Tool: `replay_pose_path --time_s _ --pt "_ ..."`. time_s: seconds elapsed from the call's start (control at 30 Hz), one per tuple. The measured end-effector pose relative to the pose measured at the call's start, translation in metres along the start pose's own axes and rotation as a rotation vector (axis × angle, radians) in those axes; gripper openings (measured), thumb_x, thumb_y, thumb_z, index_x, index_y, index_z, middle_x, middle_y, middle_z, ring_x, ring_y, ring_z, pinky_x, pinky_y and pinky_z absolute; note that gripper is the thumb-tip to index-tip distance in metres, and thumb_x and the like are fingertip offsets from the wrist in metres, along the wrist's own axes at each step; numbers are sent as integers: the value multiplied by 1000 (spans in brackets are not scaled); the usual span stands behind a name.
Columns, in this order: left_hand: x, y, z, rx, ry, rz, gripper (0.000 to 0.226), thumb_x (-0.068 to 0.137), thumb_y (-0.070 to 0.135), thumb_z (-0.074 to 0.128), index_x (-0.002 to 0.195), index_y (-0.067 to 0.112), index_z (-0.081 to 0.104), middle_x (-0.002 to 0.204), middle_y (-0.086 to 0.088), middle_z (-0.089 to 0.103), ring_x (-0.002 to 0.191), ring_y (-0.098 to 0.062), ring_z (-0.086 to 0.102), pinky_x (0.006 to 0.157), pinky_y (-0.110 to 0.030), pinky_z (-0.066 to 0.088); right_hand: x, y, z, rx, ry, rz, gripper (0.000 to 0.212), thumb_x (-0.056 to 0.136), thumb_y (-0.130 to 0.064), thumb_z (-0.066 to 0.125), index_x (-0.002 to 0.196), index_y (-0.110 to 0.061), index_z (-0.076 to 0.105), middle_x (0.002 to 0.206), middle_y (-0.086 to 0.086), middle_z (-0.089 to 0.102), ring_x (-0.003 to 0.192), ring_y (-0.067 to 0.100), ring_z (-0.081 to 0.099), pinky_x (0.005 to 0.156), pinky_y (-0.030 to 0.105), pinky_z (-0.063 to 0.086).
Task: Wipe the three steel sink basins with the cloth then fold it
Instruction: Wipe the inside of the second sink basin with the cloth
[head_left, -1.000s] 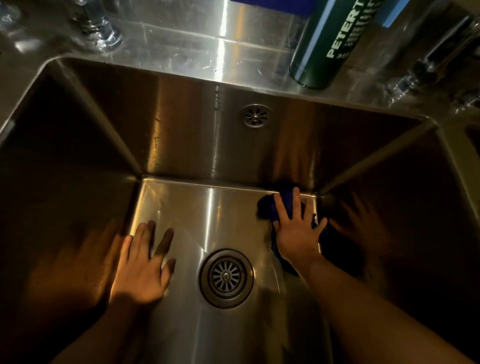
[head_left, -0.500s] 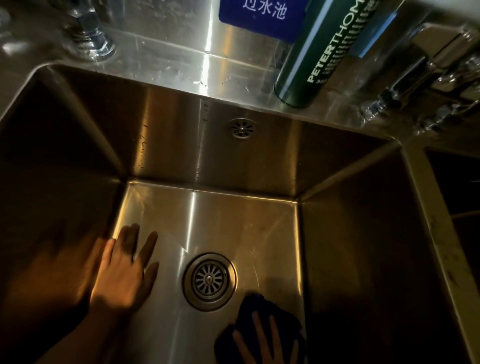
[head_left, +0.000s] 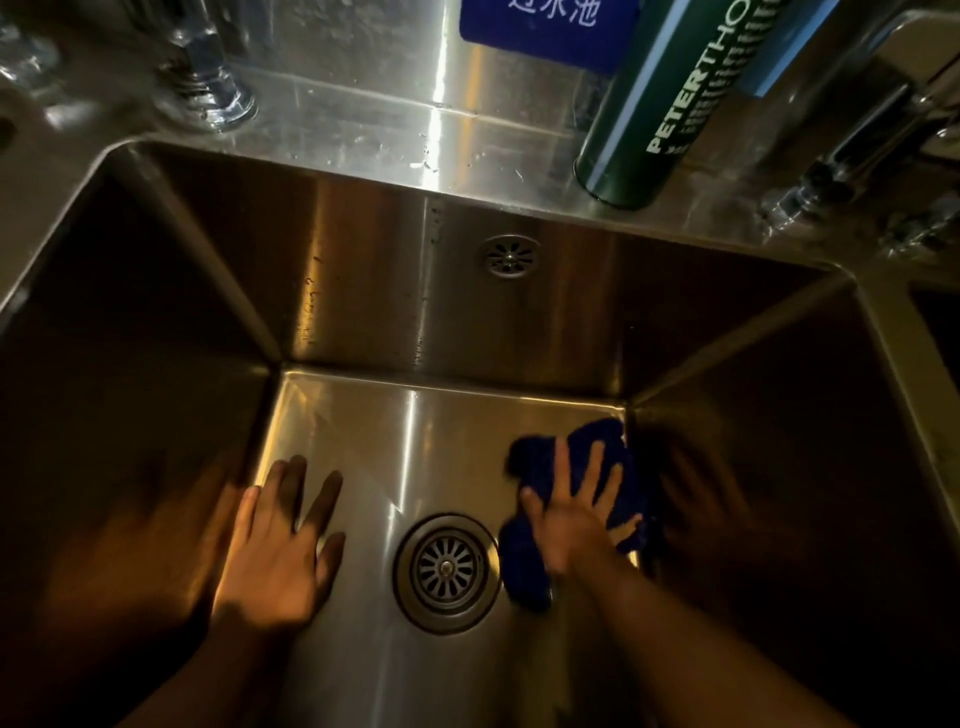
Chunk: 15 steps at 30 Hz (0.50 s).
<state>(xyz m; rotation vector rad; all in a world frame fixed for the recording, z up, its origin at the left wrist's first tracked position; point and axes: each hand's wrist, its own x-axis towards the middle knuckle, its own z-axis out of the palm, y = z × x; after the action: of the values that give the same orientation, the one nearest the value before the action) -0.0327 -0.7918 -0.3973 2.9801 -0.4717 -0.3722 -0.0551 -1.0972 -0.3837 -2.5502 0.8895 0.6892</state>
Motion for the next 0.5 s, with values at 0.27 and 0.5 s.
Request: replay_pose_path --time_s 0.27,0.5 --pt "-2 -5 9 -64 36 15 61 92 48 23 147 23 27 151 -22 29 143 -38 17 114 -52 15 55 -71 -11 272 123 349 77 91 -67 28 147 -39 -18 156 10 -28 142 36 -25 103 77 -4" --pt "-6 -2 2 -243 115 -32 62 91 47 31 145 16 31 150 -22 29 140 -38 25 111 -56 26 43 -117 -4 370 127 423 93 83 -76 32 147 -34 -22 155 13 -30 141 37 -27 103 77 -3"
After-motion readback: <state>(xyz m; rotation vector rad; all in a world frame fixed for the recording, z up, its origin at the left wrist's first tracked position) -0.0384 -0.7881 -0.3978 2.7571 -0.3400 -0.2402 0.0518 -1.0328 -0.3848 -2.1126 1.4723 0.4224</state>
